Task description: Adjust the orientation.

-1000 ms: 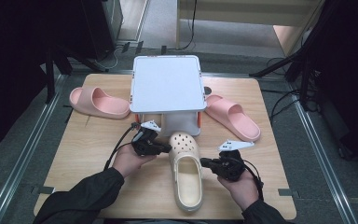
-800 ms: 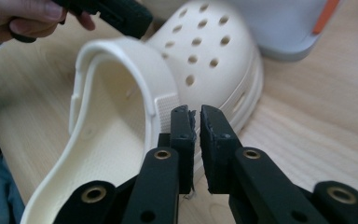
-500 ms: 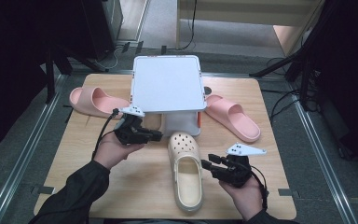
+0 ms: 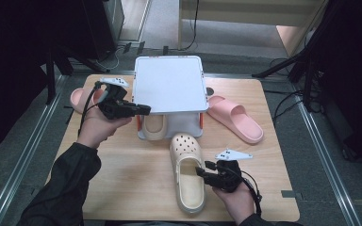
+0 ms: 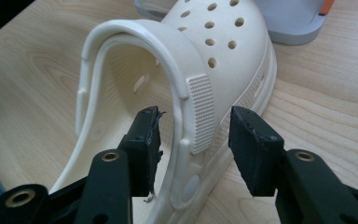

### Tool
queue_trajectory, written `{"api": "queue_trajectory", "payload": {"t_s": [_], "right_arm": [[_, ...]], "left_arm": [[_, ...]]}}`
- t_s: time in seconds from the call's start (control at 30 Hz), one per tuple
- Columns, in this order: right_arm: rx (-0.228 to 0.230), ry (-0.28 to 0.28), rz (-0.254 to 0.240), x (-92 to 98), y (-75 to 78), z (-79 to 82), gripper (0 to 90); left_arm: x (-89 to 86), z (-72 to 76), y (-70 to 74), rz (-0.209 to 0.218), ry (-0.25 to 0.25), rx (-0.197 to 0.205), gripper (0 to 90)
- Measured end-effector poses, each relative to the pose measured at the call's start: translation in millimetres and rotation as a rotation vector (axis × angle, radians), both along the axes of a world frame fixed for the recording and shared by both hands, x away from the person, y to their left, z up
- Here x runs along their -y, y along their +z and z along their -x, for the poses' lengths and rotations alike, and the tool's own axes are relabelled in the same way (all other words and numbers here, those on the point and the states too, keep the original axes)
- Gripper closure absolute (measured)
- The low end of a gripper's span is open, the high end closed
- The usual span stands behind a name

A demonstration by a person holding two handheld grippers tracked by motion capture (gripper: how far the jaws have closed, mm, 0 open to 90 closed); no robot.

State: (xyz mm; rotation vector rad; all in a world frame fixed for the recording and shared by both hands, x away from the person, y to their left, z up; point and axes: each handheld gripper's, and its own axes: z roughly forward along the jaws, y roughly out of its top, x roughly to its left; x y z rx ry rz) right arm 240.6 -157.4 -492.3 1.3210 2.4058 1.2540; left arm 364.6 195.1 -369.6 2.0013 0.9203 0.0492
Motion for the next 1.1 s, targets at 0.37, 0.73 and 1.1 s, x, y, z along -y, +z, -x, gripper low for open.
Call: {"api": "queue_trajectory", "payload": {"t_s": [0.37, 0.73, 1.1], "right_arm": [[-0.031, -0.015, 0.039, -9.9, -10.1, -10.8, 53.9], [0.012, -0.054, 0.079, -7.4, -7.3, -17.1, 72.6], [0.024, -0.081, 0.049, 1.1, 19.8, -37.7, 76.9]], "left_arm": [[-6.2, -29.1, -8.3, -0.035, 0.052, -0.035, 86.6], [-14.8, -26.9, -19.1, 0.012, 0.053, -0.030, 86.1], [-13.8, -25.3, -18.0, -0.005, 0.055, -0.024, 86.8]]}}
